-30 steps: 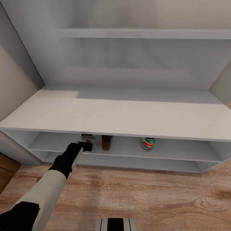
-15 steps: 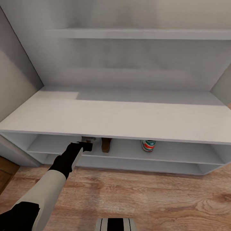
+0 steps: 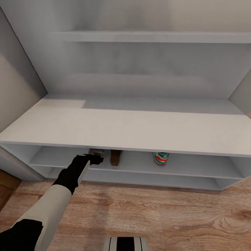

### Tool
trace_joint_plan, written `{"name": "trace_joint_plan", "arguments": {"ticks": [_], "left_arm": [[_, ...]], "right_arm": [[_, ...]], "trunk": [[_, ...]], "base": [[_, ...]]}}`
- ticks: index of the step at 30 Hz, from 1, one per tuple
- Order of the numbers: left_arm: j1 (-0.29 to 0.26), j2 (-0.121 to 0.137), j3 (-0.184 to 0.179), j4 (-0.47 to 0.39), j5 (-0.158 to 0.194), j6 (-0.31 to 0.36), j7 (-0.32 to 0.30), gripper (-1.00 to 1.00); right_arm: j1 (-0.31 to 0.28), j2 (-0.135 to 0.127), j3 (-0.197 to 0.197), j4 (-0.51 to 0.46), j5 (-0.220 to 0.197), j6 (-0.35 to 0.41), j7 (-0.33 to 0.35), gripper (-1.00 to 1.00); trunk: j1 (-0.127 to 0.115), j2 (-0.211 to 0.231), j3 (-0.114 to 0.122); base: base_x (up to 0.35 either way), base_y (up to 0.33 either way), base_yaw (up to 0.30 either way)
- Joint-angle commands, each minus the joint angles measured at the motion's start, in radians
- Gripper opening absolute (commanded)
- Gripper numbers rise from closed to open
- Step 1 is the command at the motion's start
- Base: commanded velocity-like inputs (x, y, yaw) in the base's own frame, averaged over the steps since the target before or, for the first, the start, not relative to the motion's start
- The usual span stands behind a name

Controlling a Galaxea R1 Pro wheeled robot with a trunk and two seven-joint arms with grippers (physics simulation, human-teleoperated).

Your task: Pick up the two gym shoes and the two sandals from the corridor floor and place them onto the hallstand (shoe rack) in the corridor, making sure they are on the rack and not on the floor. Arrange them so the two gym shoes are next to each other and the two sandals are next to each other.

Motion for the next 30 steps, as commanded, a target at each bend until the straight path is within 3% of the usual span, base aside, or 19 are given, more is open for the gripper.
{"name": "trace_joint_plan", "arguments": {"ticks": [1, 9, 27, 30], "left_arm": [[0.000, 0.001, -0.001, -0.001, 0.000, 0.005, 0.000, 1.00], [0.000, -0.001, -0.001, -0.001, -0.002, 0.004, 0.002, 1.00], [0.001, -0.001, 0.000, -0.001, -0.002, 0.003, 0.002, 1.00], [0.034, -0.001, 0.000, -0.002, 0.000, -0.008, -0.003, 1.00]], "right_arm": [[-0.001, 0.000, -0.004, 0.001, -0.009, -0.001, 0.008, -1.00], [-0.001, 0.000, -0.004, 0.001, -0.009, -0.001, 0.008, -1.00], [-0.001, 0.000, -0.004, 0.001, -0.009, -0.001, 0.008, -1.00], [-0.001, 0.000, -0.004, 0.001, -0.009, -0.001, 0.008, -1.00]], "trunk": [[0.000, 0.000, -0.001], [0.000, 0.000, -0.001], [0.000, 0.000, -0.001], [0.000, 0.000, -0.001]], "base": [[0.000, 0.000, 0.000], [-0.043, 0.000, 0.000], [-0.327, 0.000, 0.000], [-0.337, 0.000, 0.000]]}}
